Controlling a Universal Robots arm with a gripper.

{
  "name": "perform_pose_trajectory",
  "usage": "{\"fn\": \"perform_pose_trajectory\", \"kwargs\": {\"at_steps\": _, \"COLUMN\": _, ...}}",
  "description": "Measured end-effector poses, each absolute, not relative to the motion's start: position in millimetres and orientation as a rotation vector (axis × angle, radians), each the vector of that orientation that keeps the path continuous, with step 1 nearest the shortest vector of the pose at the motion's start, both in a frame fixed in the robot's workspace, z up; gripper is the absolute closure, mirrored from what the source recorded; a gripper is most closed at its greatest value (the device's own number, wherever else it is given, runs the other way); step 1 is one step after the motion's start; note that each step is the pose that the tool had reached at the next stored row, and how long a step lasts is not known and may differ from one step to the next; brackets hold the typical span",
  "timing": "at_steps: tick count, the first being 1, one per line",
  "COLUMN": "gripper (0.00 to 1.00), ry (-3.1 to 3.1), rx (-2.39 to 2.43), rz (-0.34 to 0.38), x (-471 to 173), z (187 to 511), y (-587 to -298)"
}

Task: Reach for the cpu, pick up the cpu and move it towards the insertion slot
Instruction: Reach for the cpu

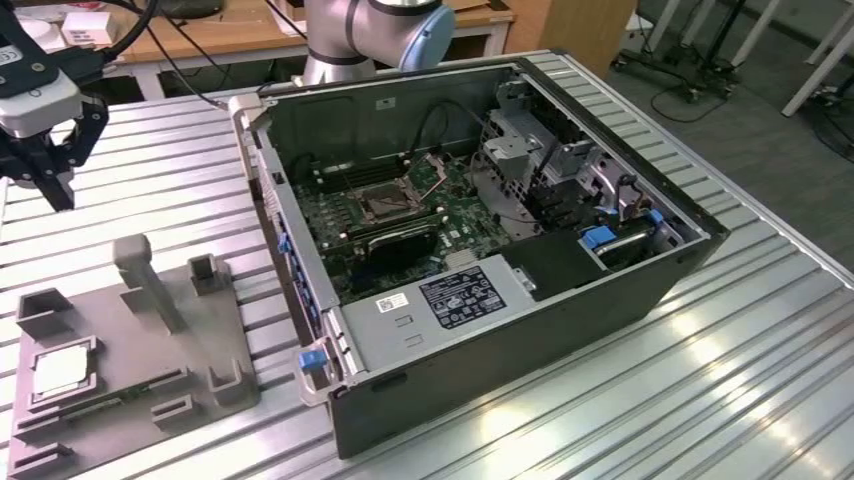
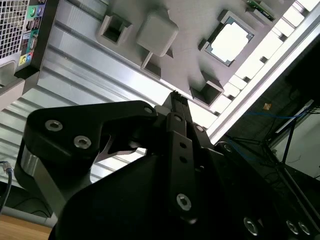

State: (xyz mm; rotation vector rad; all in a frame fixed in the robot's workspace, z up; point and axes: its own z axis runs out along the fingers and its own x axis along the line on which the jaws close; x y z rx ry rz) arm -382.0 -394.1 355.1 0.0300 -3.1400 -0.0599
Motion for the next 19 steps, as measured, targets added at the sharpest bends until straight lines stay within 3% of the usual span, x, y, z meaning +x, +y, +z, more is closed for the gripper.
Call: {"fn": "perform_pose_trajectory", "kwargs": {"at_steps": 19, "gripper": 0.89, "ry": -3.14, "rx": 0.03, "rz": -0.06, "x": -386.4, "z": 355.0, "y": -394.1}}
